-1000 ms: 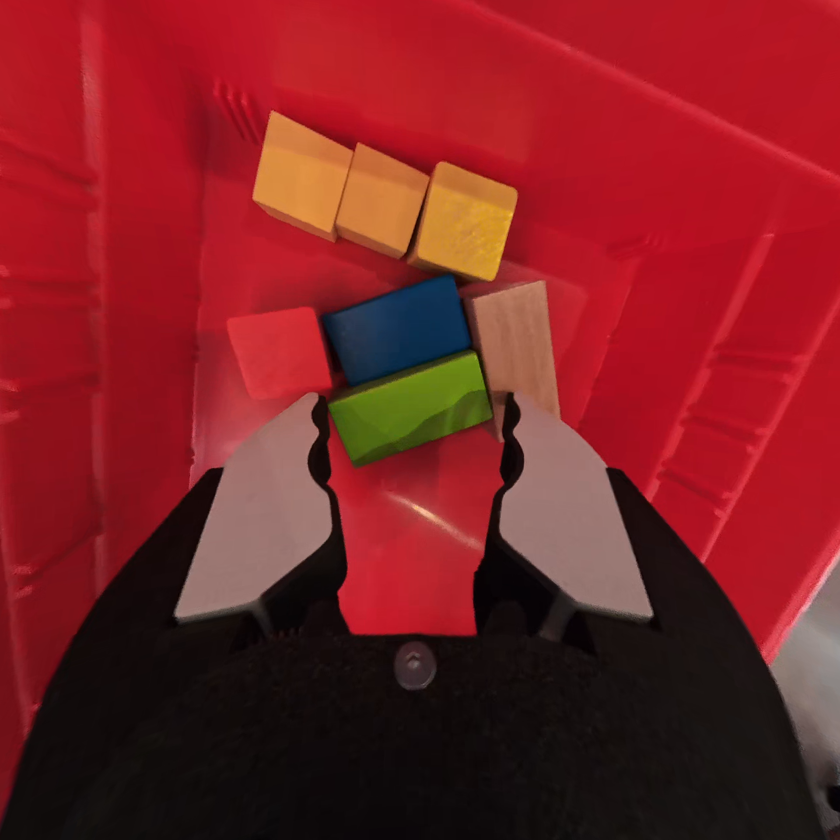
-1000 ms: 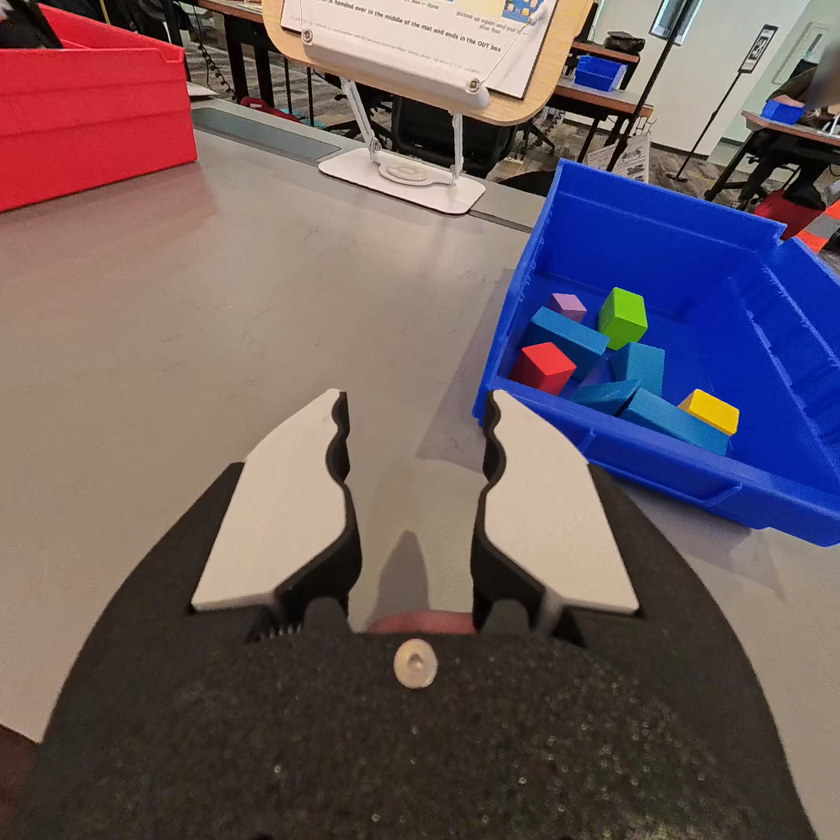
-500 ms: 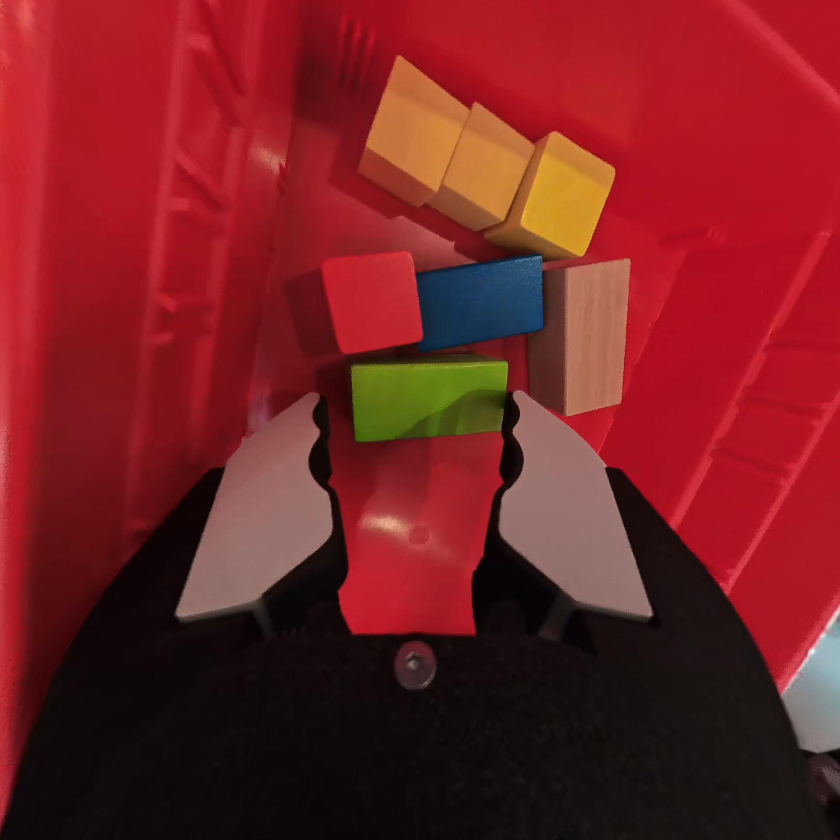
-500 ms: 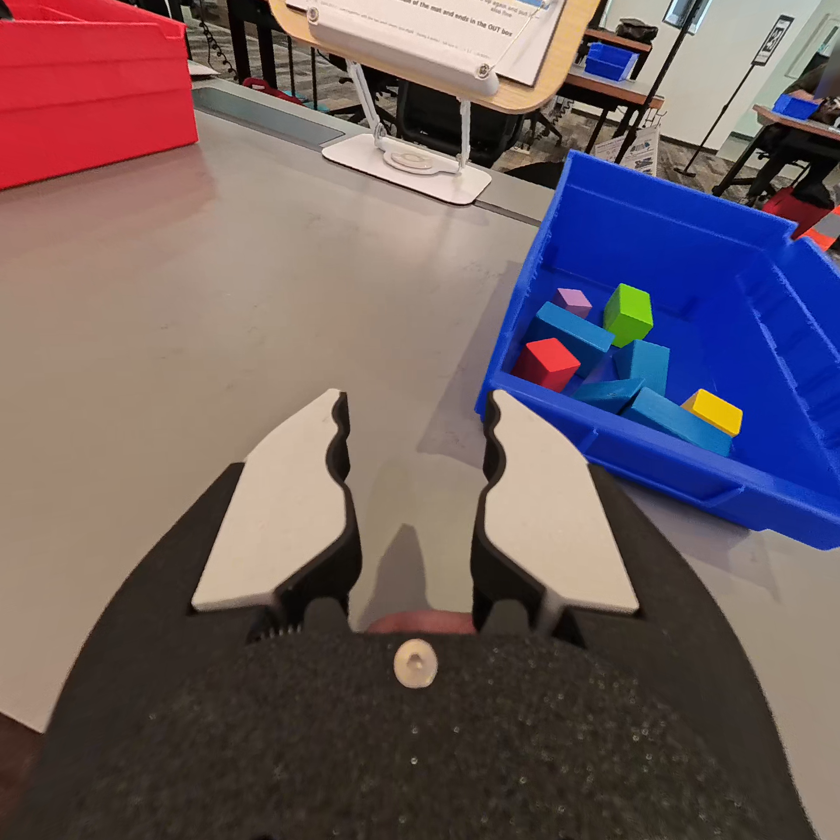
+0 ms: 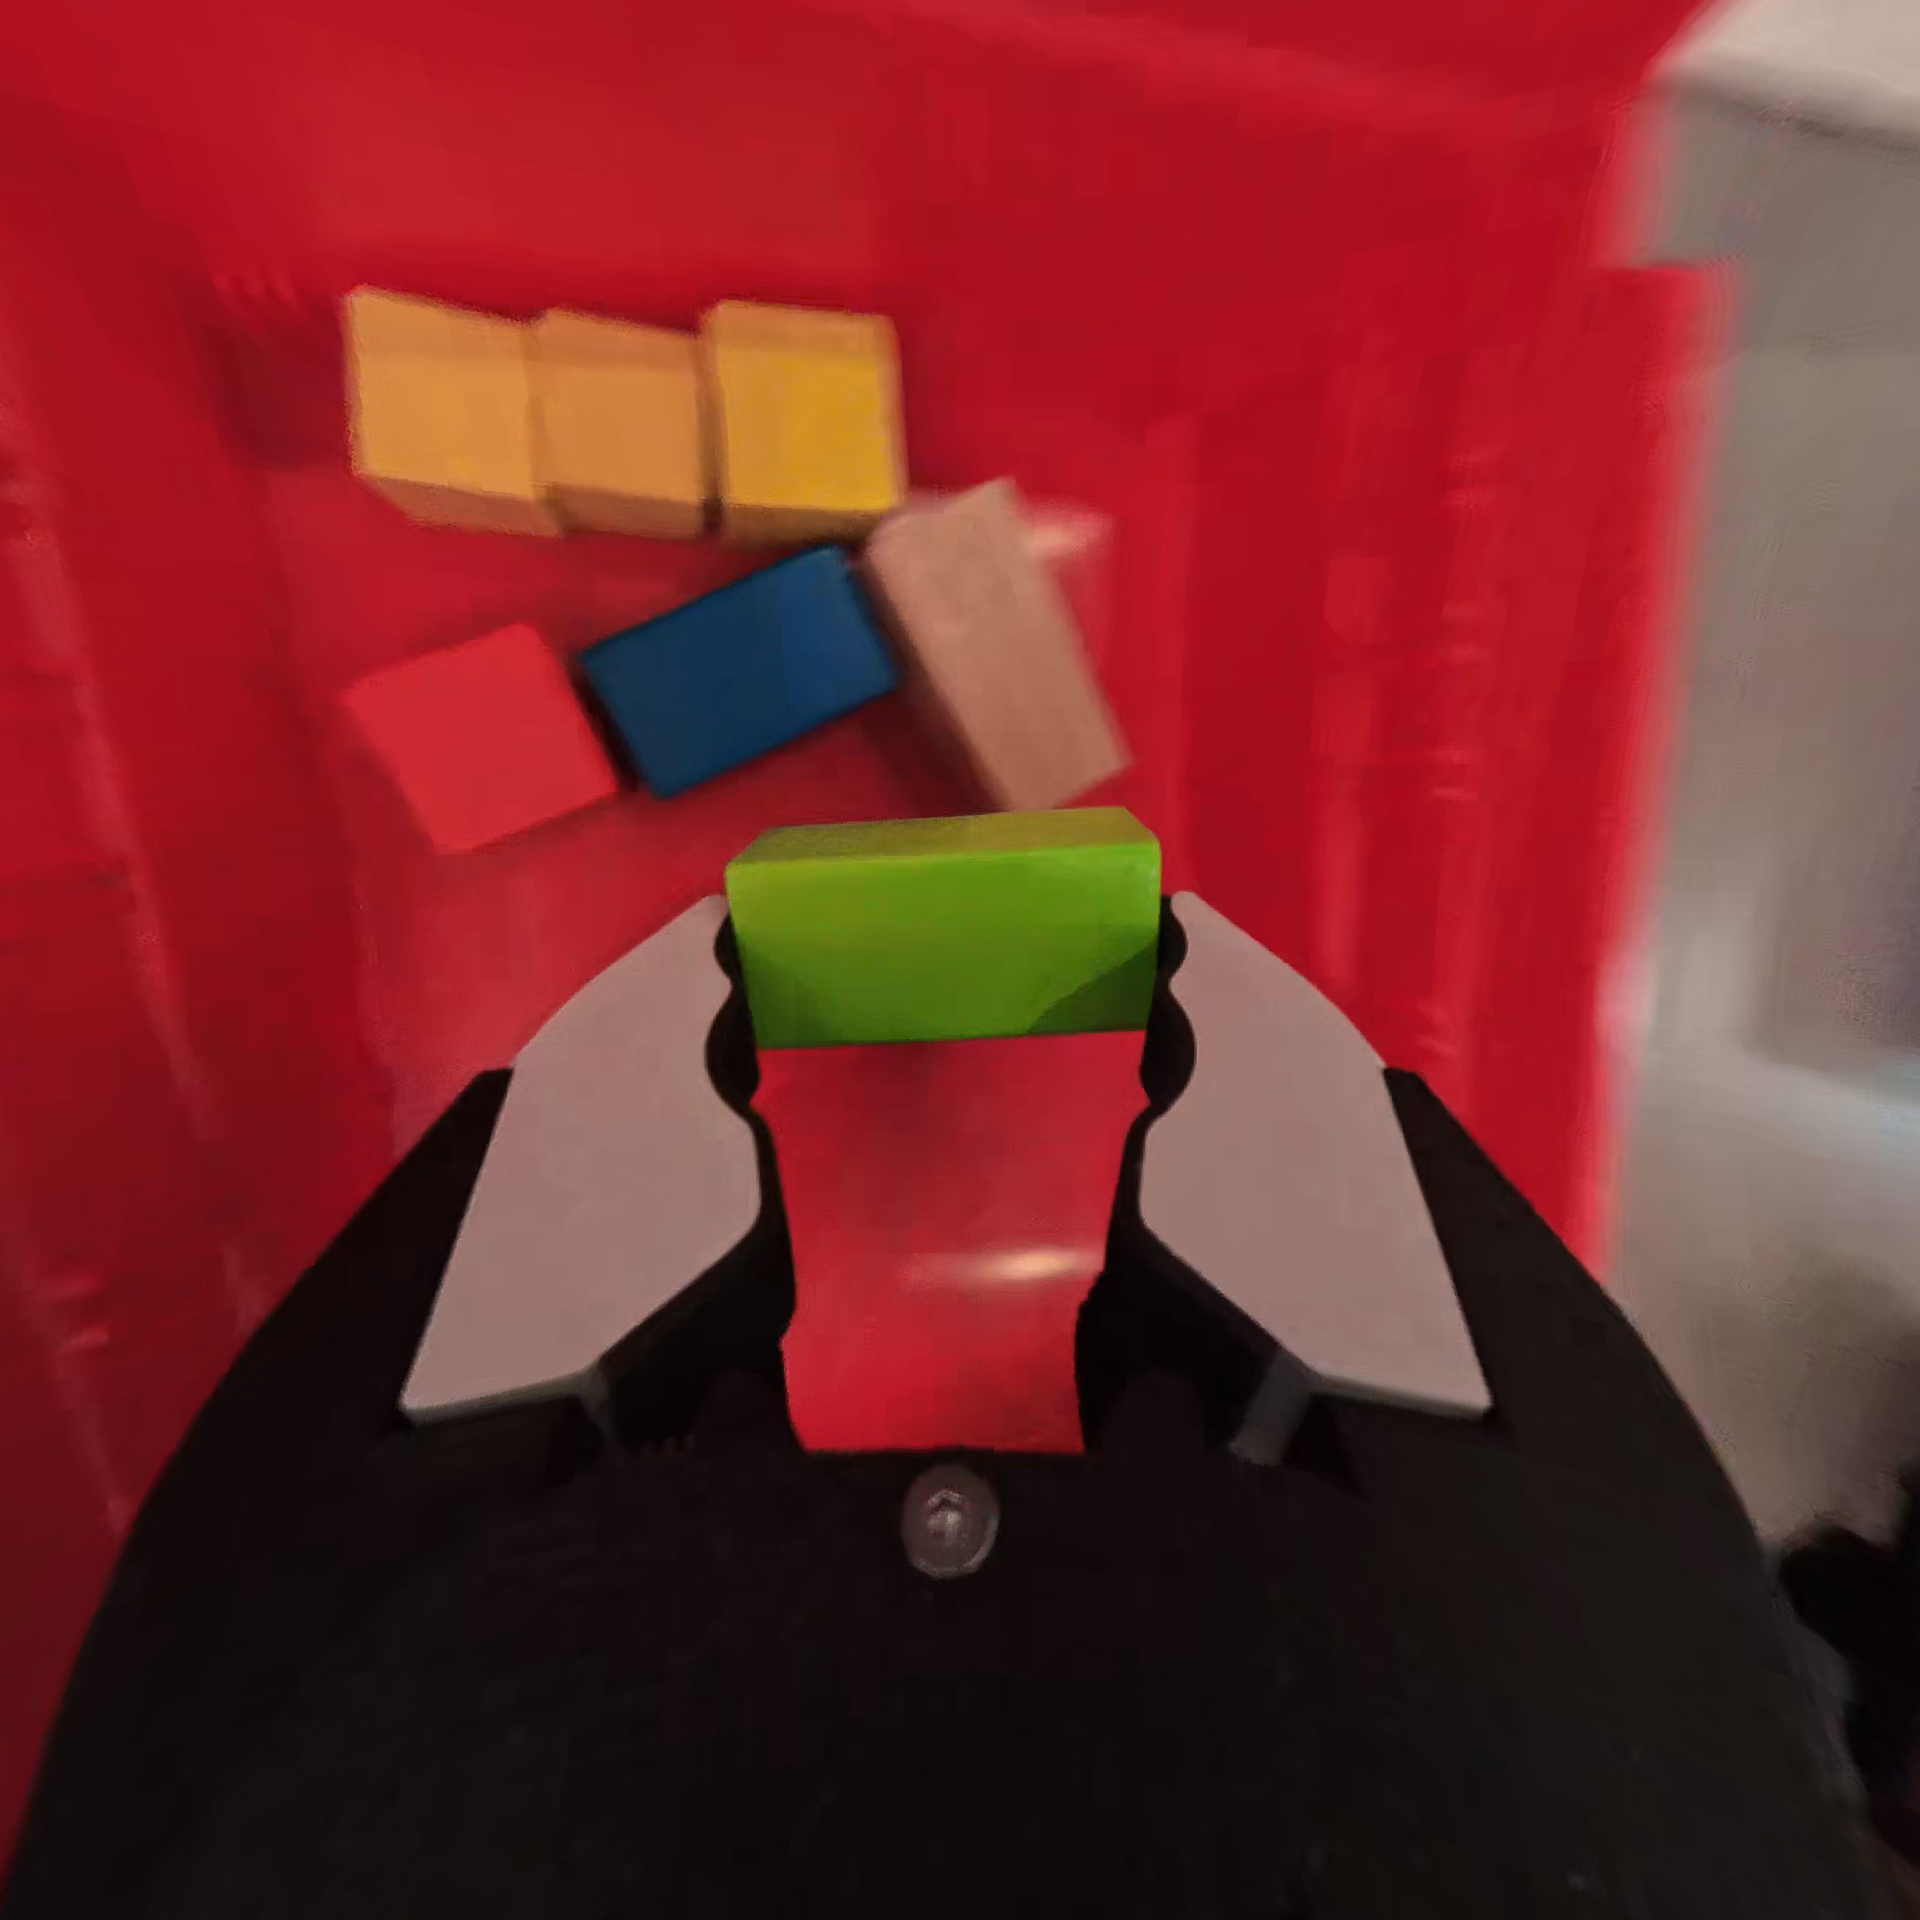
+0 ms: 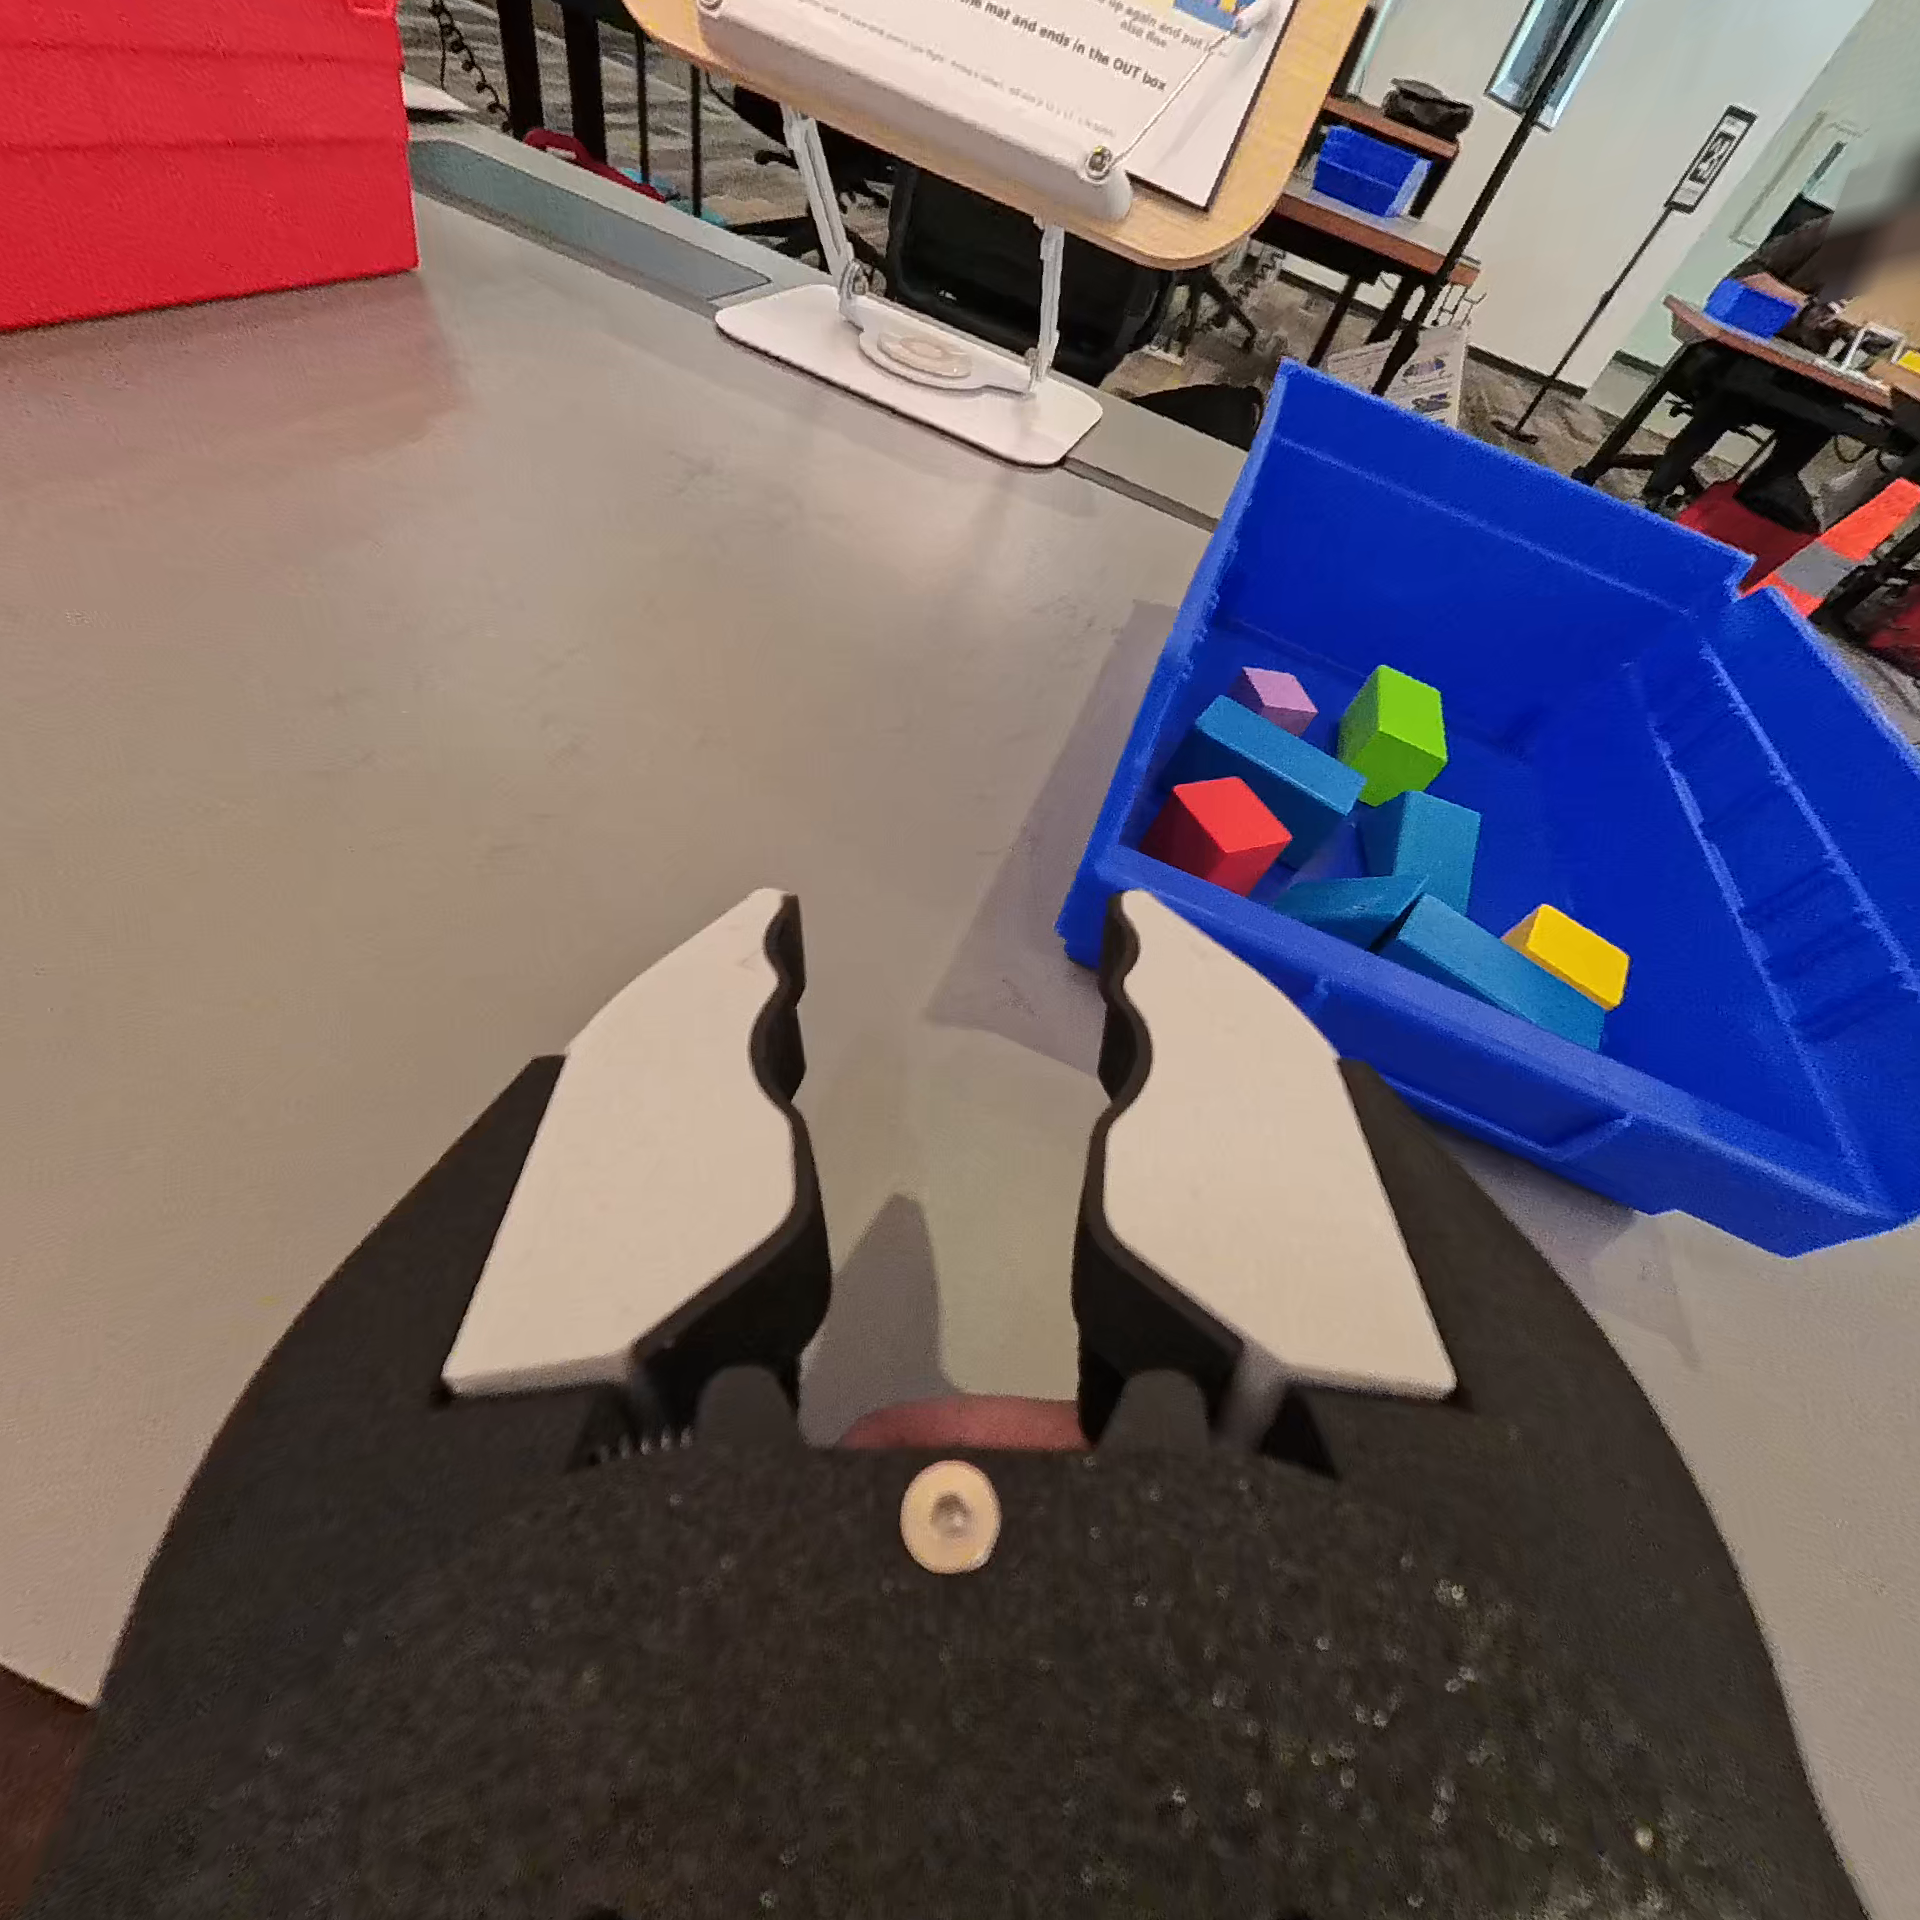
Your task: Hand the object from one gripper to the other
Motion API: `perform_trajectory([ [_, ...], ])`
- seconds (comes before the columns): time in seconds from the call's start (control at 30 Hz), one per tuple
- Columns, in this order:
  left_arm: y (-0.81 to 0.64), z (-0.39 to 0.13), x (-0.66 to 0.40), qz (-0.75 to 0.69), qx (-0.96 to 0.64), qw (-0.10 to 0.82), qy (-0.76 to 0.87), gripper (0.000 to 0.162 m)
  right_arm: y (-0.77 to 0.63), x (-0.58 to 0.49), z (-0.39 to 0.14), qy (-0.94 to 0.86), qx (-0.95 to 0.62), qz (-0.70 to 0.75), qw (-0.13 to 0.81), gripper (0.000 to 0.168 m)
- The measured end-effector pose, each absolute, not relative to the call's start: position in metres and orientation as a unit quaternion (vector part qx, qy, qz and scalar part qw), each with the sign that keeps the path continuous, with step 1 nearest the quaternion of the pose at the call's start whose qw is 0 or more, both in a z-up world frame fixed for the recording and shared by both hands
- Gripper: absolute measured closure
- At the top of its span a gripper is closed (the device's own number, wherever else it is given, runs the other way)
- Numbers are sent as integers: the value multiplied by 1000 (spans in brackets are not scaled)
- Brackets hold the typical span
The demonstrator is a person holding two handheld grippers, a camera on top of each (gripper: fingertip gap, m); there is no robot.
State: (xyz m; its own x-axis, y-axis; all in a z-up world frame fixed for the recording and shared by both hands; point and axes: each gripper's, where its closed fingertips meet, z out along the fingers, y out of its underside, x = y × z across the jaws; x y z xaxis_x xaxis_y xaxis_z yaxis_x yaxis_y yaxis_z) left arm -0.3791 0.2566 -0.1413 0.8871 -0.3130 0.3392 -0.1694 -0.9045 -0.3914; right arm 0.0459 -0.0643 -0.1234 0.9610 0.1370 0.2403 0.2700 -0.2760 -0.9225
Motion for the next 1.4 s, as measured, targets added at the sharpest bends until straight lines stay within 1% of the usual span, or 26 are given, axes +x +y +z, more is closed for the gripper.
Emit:
perform_trajectory([
  [0.13,208,-58,-337,-496,-825,227,146,90,-61,42,-111,-139,-778,-48,610,115],
  [0.27,134,-13,-298,-639,-722,197,178,89,-37,-8,-79,-219,-728,47,648,117],
  [0.33,99,4,-271,-702,-669,166,178,90,-21,-46,-63,-275,-708,105,642,117],
  [0.4,67,11,-245,-748,-625,139,175,90,-3,-86,-39,-330,-676,139,644,114],
  [0.5,29,5,-220,-794,-570,120,175,90,13,-147,-13,-393,-637,189,636,103],
  [0.57,14,-3,-215,-821,-544,92,145,90,15,-181,-15,-445,-623,194,614,92],
  [0.67,3,-12,-213,-830,-535,75,137,90,12,-216,-19,-479,-602,206,606,92],
  [0.7,2,-12,-212,-829,-536,82,136,90,11,-224,-22,-481,-599,211,604,94],
  [0.73,1,-11,-211,-832,-532,84,135,90,11,-229,-27,-488,-599,203,602,107],
  [0.77,-5,-10,-209,-833,-530,74,143,90,12,-230,-28,-492,-593,186,610,134],
  [0.87,-15,-6,-208,-829,-531,69,160,90,3,-228,-23,-510,-578,173,613,135],
  [0.9,-19,-3,-208,-825,-533,76,170,89,0,-224,-17,-508,-577,178,614,135],
  [0.97,-30,5,-215,-823,-529,98,181,74,-4,-210,1,-492,-573,195,625,135],
  [1.0,-39,4,-220,-816,-534,113,189,74,-3,-196,13,-479,-576,195,633,135],
  [1.1,-68,-22,-232,-776,-570,166,214,80,9,-128,56,-422,-595,168,664,135],
  [1.2,-80,-64,-237,-725,-622,211,208,90,31,-26,83,-320,-647,112,683,135],
  [1.3,-82,-88,-233,-713,-647,177,204,90,60,72,75,-225,-727,68,646,135],
  [1.4,-81,-97,-227,-699,-661,168,216,91,101,151,34,-138,-818,24,558,136],
])
